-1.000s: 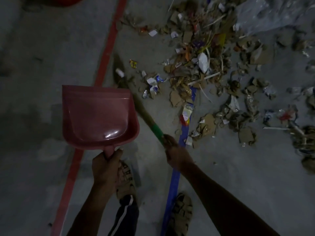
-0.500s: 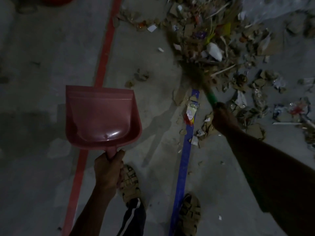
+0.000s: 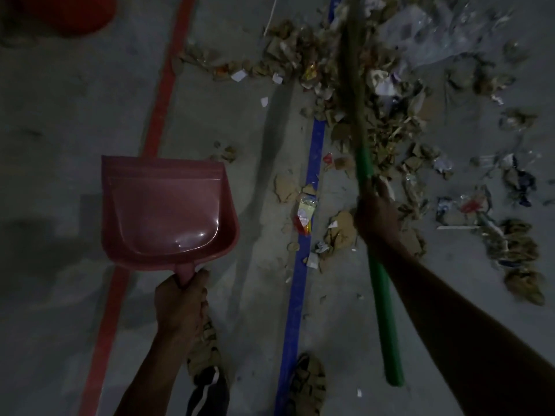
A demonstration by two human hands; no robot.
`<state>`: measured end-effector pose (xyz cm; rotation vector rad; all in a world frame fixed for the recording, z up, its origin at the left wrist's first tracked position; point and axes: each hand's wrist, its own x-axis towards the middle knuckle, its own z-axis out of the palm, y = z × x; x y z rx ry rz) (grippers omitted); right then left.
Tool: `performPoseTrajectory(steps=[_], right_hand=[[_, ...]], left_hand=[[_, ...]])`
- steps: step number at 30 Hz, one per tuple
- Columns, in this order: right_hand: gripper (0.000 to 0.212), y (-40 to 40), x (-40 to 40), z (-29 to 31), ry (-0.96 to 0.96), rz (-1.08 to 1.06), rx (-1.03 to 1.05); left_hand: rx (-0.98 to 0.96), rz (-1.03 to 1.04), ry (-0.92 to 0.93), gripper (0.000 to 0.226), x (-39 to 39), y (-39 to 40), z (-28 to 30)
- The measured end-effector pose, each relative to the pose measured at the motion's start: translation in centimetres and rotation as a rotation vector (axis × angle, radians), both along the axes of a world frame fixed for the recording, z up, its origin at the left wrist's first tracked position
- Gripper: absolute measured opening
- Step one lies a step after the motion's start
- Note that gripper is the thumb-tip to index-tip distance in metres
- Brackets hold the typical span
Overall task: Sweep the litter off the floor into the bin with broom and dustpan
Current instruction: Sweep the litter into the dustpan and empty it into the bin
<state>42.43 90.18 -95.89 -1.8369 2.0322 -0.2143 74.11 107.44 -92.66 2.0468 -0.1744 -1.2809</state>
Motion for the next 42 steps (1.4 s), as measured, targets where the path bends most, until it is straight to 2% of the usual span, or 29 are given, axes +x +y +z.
performPoseTrajectory(steps=[5, 9, 12, 14, 17, 20, 24, 28, 30, 32, 34, 36, 39, 42], right_hand=[[0.061, 6.9, 3.9, -2.7, -0.067, 0.114, 0.142], [0.063, 10.8, 7.8, -4.7, -0.134, 0.316, 0.191], [0.064, 12.7, 10.8, -6.4, -0.106, 0.491, 0.266], [0.067, 13.4, 12.6, -7.6, -0.082, 0.608, 0.308], [0.069, 12.7, 14.3, -9.3, 0.037, 0.732, 0.377], [0.063, 9.6, 14.3, -9.6, 0.086, 0.635, 0.424], [0.05, 3.5, 12.4, -8.2, 0.148, 0.504, 0.385], [0.032, -1.7, 10.1, -5.7, 0.149, 0.144, 0.325], [0.03, -3.0, 9.5, -4.4, 0.137, 0.057, 0.261], [0.04, -3.6, 9.2, -3.1, 0.17, 0.068, 0.171], [0.062, -3.8, 9.3, -2.1, 0.279, 0.212, 0.13], [0.075, -3.8, 10.6, -1.2, 0.308, 0.288, 0.126], [0.076, -4.7, 13.8, 0.0, 0.243, 0.297, 0.126], [0.06, -6.8, 17.8, -0.6, 0.075, 0.293, 0.16]], left_hand=[[0.029, 0.056, -0.012, 0.038, 0.2, 1.1, -0.3], [0.05, 0.094, -0.023, 0.034, 1.7, 2.6, -0.5], [0.059, 0.103, -0.003, 0.028, 3.1, 3.7, -0.7], [0.07, 0.132, -0.02, 0.034, 4.0, 4.3, -0.9], [0.096, 0.141, -0.023, 0.035, 5.1, 4.5, -1.3], [0.118, 0.143, -0.025, 0.032, 6.4, 3.9, -1.7], [0.114, 0.121, -0.034, 0.032, 8.0, 2.3, -1.8], [0.068, 0.072, -0.005, 0.029, 9.3, 0.0, -1.2], [0.044, 0.041, 0.008, 0.029, 10.0, -1.3, -0.7], [0.043, 0.035, 0.023, 0.029, 10.7, -2.7, -0.1], [0.033, 0.041, 0.033, 0.029, 11.8, -4.0, 0.5], [0.014, 0.038, 0.044, 0.029, 12.9, -5.2, 1.3], [-0.018, 0.03, 0.044, 0.03, 14.5, -7.1, 2.3], [-0.055, 0.036, 0.042, 0.025, 15.7, -9.4, 2.3]])
